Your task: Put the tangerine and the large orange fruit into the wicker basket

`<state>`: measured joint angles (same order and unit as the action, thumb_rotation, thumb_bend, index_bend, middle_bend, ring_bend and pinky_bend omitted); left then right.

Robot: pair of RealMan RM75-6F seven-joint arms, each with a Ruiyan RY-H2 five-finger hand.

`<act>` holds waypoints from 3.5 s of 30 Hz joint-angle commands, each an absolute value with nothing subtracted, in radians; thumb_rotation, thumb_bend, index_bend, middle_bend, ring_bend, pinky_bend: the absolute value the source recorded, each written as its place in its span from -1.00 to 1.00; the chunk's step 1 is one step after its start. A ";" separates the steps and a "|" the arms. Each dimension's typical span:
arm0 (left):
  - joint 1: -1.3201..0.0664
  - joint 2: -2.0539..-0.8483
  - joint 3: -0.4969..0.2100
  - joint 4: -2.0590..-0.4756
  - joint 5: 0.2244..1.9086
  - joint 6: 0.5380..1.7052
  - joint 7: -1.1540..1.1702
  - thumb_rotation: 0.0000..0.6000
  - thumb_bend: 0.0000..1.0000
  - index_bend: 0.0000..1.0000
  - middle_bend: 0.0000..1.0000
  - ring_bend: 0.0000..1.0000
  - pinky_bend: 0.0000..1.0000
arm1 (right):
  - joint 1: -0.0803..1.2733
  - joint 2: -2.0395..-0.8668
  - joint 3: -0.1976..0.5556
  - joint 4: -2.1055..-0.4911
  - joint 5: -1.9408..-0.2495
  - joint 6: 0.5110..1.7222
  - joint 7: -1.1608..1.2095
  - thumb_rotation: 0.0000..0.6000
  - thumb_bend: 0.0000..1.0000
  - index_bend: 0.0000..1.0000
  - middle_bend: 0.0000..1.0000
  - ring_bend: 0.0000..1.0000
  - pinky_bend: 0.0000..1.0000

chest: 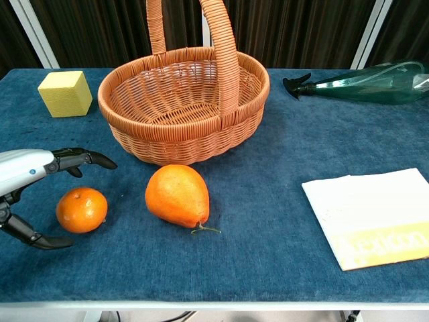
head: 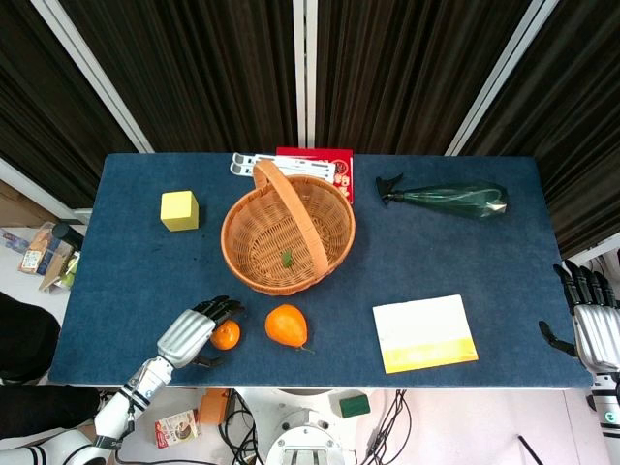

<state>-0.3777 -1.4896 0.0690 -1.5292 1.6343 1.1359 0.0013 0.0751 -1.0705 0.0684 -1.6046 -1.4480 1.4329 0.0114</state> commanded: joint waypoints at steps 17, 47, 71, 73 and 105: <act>-0.395 -1.528 0.066 -1.486 1.614 1.135 -0.004 1.00 -0.73 -0.46 -0.51 -0.53 -0.23 | 0.066 -1.070 0.065 -1.606 -1.459 1.450 0.014 1.00 -0.43 -1.00 -1.00 -1.00 -1.00; -0.373 -1.462 0.034 -1.544 1.637 1.291 0.009 1.00 -0.51 -0.08 0.00 0.02 0.11 | 0.063 -1.068 0.068 -1.607 -1.455 1.452 0.018 1.00 -0.43 -1.00 -1.00 -1.00 -1.00; -0.731 -1.492 -0.293 -1.498 1.326 0.970 0.032 1.00 -0.44 -0.07 0.00 0.03 0.16 | 0.076 -1.072 0.075 -1.598 -1.428 1.419 0.017 1.00 -0.43 -1.00 -1.00 -1.00 -1.00; -0.765 -1.535 -0.310 -1.436 1.308 0.950 0.016 1.00 -0.43 -0.07 0.00 0.03 0.16 | 0.075 -1.070 0.077 -1.597 -1.426 1.420 0.022 1.00 -0.43 -1.00 -1.00 -1.00 -1.00; -0.981 -1.777 -0.312 -1.010 1.218 0.758 -0.085 1.00 -0.83 -0.82 -0.62 -0.58 -0.26 | 0.083 -1.072 0.074 -1.594 -1.422 1.404 0.021 1.00 -0.43 -1.00 -1.00 -1.00 -1.00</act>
